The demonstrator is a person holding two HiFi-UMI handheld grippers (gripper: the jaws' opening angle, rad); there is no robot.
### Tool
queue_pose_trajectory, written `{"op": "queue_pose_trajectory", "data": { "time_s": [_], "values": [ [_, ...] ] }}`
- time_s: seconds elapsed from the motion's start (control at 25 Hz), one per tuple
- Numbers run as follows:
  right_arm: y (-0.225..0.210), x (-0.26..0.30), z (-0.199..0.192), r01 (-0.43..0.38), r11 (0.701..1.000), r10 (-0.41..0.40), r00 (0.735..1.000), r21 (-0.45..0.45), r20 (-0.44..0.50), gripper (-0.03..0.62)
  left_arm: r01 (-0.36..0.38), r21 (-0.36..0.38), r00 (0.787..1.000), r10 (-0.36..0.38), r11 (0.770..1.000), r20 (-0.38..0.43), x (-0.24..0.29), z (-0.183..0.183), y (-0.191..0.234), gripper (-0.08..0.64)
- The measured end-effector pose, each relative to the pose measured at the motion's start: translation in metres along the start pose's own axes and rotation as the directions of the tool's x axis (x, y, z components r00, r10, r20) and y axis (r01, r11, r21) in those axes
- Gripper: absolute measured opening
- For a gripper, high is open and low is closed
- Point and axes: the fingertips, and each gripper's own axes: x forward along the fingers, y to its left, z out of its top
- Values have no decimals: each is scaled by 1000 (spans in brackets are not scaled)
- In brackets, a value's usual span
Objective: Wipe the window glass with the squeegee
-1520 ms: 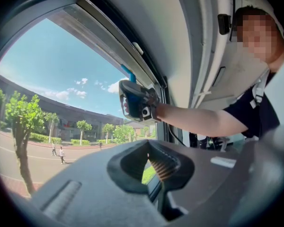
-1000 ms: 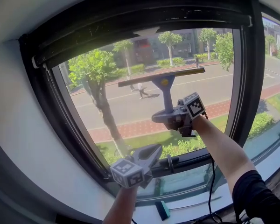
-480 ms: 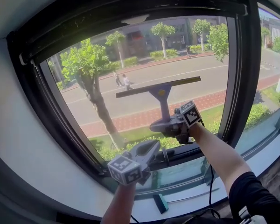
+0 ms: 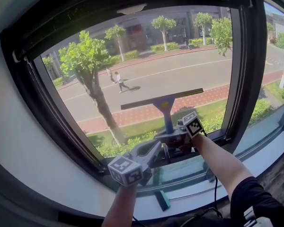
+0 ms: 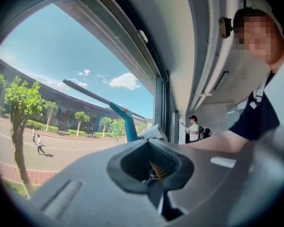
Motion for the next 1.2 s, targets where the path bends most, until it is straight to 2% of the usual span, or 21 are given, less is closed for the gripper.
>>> {"op": "queue_pose_trajectory", "data": {
  "time_s": [0.44, 0.76, 1.04, 1.2],
  "values": [
    [-16, -10, -65, 18, 993, -16, 1000, 118, -11, 6, -3, -42, 1000, 2, 999, -23, 3, -25, 1, 2],
    [-27, -16, -105, 32, 977, -34, 999, 211, 6, 6, 12, -62, 1000, -13, 998, -27, 6, -39, 0, 2],
    [-26, -21, -125, 0, 960, -6, 1000, 280, 20, 6, -9, -64, 1000, 9, 998, -11, 2, -51, 13, 2],
    [-25, -24, -133, -11, 948, 6, 1000, 319, 19, 6, -7, -81, 999, 4, 997, -40, 3, -48, 4, 3]
  ]
}}
